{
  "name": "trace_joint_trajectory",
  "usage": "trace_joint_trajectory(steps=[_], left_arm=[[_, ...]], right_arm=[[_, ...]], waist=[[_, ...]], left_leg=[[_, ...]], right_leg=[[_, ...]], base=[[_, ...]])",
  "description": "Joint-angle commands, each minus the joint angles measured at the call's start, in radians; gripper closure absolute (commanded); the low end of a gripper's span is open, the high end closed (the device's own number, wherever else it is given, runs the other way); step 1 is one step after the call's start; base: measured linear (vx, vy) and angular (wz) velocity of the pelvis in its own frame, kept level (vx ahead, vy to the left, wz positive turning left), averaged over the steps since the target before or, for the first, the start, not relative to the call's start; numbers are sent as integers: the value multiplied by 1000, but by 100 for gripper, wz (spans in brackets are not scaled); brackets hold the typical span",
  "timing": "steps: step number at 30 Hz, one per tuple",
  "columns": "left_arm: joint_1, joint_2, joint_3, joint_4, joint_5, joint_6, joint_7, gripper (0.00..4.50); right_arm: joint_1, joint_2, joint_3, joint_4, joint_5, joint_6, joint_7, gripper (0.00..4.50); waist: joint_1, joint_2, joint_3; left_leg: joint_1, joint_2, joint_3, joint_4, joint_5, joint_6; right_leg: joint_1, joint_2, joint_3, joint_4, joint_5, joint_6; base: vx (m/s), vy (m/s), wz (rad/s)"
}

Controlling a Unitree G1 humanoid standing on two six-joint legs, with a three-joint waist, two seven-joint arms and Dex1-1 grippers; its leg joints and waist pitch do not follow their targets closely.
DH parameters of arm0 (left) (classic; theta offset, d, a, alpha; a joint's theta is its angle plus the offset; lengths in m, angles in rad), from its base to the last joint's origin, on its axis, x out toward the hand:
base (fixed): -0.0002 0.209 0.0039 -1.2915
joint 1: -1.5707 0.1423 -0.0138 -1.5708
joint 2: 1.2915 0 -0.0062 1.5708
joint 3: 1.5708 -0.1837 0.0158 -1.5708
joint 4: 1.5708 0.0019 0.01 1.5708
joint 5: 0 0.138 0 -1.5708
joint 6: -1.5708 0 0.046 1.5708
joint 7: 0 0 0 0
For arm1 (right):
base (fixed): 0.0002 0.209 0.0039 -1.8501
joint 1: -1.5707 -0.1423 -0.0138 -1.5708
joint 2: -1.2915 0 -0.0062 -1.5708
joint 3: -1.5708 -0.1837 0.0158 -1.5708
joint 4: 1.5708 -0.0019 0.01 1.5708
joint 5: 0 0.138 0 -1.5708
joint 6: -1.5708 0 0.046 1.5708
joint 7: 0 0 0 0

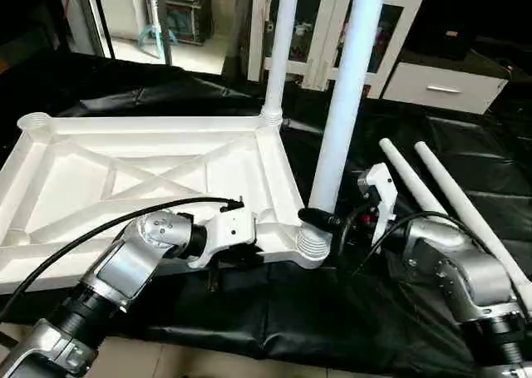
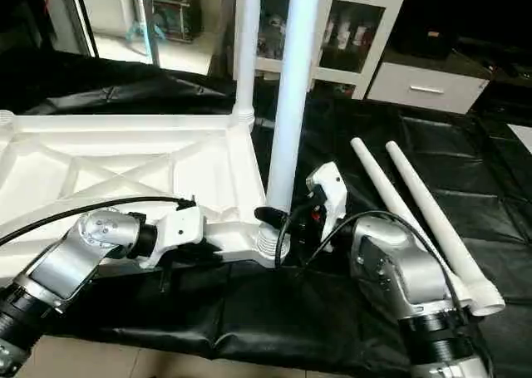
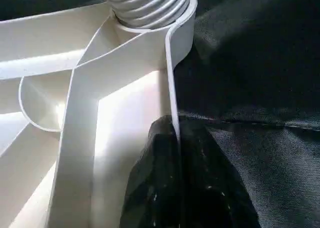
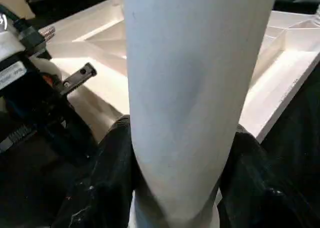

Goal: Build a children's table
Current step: Insert table leg to table base

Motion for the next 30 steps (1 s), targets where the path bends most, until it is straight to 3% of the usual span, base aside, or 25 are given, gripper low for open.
trace_joint_trajectory(steps=[1,6,10,17,19,23,30], left_arm=[[-11,1,-22,23,37,9,-2,447],[-14,0,-19,29,37,4,0,447],[-17,-3,-17,36,38,0,4,447],[-37,-20,-2,69,48,-17,38,447],[-41,-20,0,77,49,-21,41,447],[-50,-20,8,91,52,-30,47,447],[-56,-25,10,108,58,-40,52,447]], right_arm=[[14,18,-24,79,-16,-3,-58,264],[39,28,-55,115,-7,-29,-71,264],[63,31,-64,112,-10,-41,-66,264],[116,28,-98,82,6,-94,-63,264],[130,23,-106,80,12,-104,-61,264],[148,15,-120,76,22,-115,-61,264],[169,-6,-98,64,-3,-133,-43,264]], waist=[[-4,11,-33],[-8,16,-33],[-7,18,-34],[0,14,-33],[-1,13,-32],[-1,14,-30],[3,11,-35]], left_leg=[[-6,72,-33,-107,-262,-22],[-3,74,-33,-109,-287,-29],[-4,74,-31,-110,-277,-25],[-3,75,-30,-111,-275,-17],[-8,75,-33,-113,-282,-16],[-6,76,-35,-114,-308,-16],[-5,76,-27,-114,-235,-1]], right_leg=[[22,-74,46,-97,-381,-165],[18,-73,45,-100,-384,-168],[21,-72,45,-97,-328,-182],[20,-73,47,-99,-336,-177],[22,-75,46,-101,-359,-170],[17,-76,47,-107,-419,-150],[23,-74,46,-104,-328,-168]], base=[[0,0,0],[0,0,0],[0,0,0],[0,0,0],[0,0,0],[0,0,0],[0,0,0]])
